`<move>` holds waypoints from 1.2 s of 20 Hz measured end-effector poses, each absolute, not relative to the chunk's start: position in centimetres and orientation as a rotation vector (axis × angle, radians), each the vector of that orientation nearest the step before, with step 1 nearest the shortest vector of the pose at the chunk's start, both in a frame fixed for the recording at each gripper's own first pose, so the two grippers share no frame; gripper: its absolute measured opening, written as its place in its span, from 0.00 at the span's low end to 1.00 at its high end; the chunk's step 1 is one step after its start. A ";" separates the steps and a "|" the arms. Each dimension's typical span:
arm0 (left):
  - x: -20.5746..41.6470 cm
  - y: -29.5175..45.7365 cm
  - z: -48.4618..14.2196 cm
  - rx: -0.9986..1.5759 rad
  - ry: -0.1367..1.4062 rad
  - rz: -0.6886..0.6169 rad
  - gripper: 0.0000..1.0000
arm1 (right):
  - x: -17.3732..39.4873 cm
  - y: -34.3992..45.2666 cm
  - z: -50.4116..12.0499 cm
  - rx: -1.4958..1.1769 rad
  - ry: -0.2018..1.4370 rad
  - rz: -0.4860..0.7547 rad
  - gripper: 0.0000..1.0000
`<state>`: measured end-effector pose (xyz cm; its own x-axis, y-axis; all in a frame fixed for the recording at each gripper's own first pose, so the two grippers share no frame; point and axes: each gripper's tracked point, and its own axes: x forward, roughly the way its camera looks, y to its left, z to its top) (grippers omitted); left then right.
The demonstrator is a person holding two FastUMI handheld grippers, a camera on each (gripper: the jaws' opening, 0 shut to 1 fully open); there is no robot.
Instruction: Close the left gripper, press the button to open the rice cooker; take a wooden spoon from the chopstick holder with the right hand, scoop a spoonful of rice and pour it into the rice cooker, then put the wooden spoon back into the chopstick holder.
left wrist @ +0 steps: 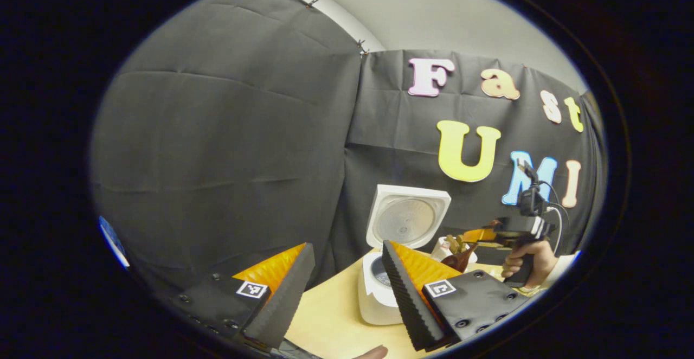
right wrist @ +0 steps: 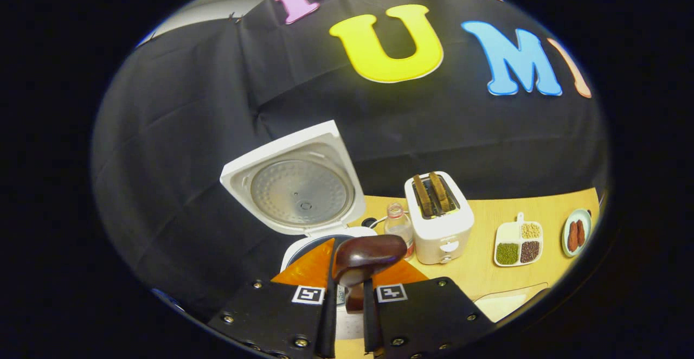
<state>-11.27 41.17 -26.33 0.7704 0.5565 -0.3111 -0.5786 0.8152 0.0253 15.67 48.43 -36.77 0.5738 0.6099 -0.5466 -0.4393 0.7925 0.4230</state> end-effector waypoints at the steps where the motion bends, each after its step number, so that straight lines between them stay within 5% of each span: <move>1: -11.0 40.9 -26.2 -0.075 0.312 0.609 0.90 | 15.9 46.9 -36.1 0.281 0.735 0.613 0.21; 10: -6.1 33.2 -24.9 -0.043 0.300 0.500 0.88 | 18.0 27.6 -31.8 0.576 0.706 0.403 0.20; 24: -1.8 13.1 -23.4 0.004 0.386 0.514 0.90 | 18.9 -3.6 -38.3 0.702 0.696 0.152 0.20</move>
